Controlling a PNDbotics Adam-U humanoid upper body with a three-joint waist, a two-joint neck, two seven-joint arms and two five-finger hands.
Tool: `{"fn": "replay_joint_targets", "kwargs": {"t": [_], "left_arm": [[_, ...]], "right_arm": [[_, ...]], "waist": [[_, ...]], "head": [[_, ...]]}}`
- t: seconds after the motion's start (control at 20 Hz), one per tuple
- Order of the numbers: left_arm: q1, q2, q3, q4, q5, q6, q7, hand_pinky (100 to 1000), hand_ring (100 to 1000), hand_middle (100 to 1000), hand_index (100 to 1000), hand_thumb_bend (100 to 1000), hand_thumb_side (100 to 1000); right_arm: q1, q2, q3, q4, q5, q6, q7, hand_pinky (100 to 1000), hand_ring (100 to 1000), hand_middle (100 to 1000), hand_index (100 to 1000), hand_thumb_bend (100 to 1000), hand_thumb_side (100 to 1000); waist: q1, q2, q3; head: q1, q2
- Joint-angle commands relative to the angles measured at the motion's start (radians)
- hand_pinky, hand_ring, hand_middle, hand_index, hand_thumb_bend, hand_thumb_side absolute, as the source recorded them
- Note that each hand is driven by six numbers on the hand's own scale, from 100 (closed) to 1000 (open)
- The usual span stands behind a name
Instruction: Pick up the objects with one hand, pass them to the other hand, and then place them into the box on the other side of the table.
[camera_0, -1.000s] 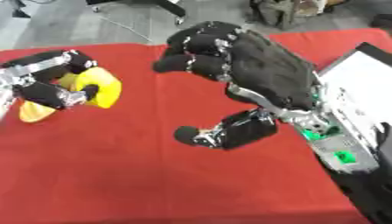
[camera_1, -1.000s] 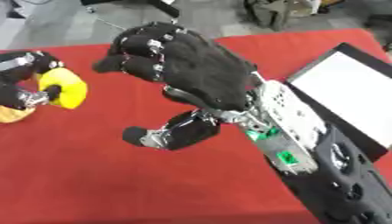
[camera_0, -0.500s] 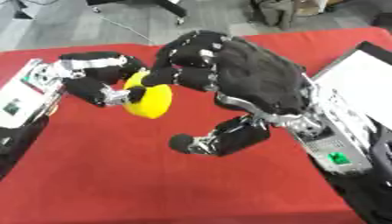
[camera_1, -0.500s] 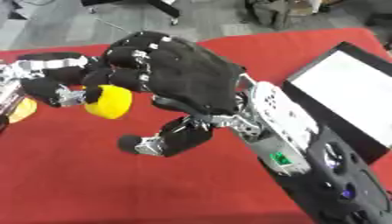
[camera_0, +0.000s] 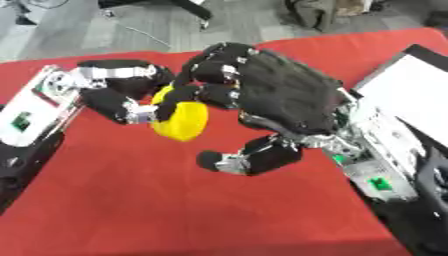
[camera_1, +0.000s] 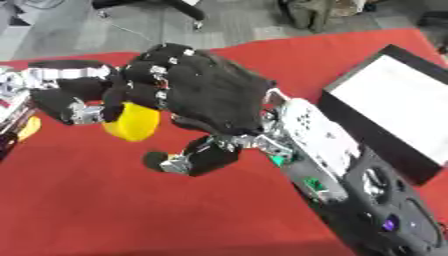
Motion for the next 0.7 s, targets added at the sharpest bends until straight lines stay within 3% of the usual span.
{"fn": "replay_joint_targets", "kwargs": {"t": [0.05,0.35,0.7], "left_arm": [[-0.02,0.008,0.003,-0.015,0.005,0.007,-0.003,706,569,512,609,100,494],[-0.017,0.002,0.004,-0.016,0.004,0.014,-0.003,706,568,512,608,100,498],[-0.017,-0.009,0.003,-0.019,0.003,0.026,-0.003,706,568,512,608,100,508]], "right_arm": [[-0.011,0.012,-0.005,0.012,0.053,0.01,-0.005,812,812,755,845,400,367],[-0.01,0.036,-0.004,0.065,0.133,0.022,-0.051,808,807,749,845,403,364],[-0.012,0.057,0.002,0.118,0.167,0.029,-0.083,797,789,717,828,385,347]], "waist": [[0.002,-0.015,0.002],[0.006,-0.014,0.003],[0.008,-0.013,0.007]], "head": [[-0.004,-0.003],[-0.005,-0.003],[-0.007,-0.003]]}}
